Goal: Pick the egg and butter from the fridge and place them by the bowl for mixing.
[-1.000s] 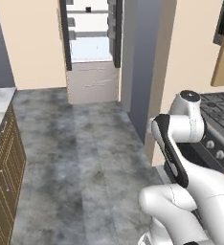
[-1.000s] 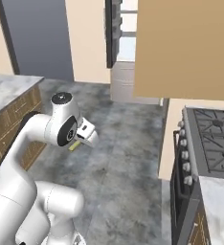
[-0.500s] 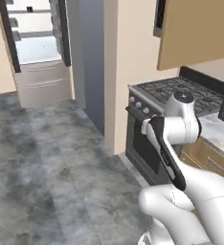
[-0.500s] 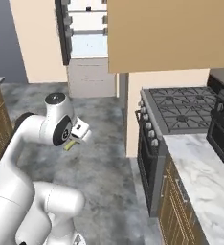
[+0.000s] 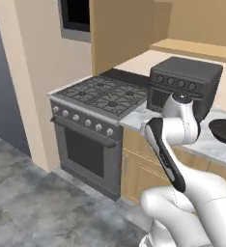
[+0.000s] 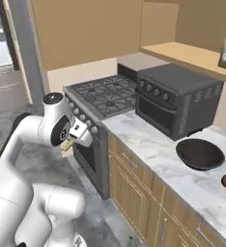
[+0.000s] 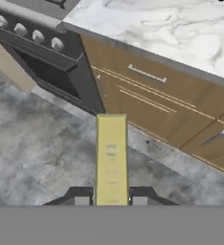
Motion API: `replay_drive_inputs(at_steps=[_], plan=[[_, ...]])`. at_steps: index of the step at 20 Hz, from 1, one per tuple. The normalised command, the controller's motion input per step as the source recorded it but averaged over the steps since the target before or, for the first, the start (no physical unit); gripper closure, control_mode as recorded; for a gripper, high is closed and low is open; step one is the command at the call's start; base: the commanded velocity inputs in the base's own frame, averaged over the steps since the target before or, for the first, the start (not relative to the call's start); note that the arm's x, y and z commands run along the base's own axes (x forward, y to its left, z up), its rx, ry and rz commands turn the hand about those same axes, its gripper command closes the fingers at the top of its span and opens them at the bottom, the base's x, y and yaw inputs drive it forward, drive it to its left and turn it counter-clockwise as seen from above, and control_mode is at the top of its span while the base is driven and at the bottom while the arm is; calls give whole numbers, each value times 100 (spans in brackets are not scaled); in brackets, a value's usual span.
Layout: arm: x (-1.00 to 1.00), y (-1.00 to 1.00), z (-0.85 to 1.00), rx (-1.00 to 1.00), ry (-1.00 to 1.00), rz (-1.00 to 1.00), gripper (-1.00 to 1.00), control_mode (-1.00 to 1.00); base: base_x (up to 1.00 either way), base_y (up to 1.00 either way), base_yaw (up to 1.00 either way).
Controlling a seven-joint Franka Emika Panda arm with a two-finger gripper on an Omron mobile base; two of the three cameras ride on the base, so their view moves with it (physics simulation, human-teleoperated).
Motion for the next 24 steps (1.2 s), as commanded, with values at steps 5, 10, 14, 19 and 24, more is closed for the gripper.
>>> replay_drive_inputs(at_steps=[5,10,14,19,24], plan=[[0,0,0,0,0,0,100,100,0,13,-91],[0,0,0,0,0,0,100,100,0,13,-92],[0,0,0,0,0,0,100,100,14,23,-81],[0,0,0,0,0,0,100,100,29,36,-62],[0,0,0,0,0,0,100,100,38,35,-4]])
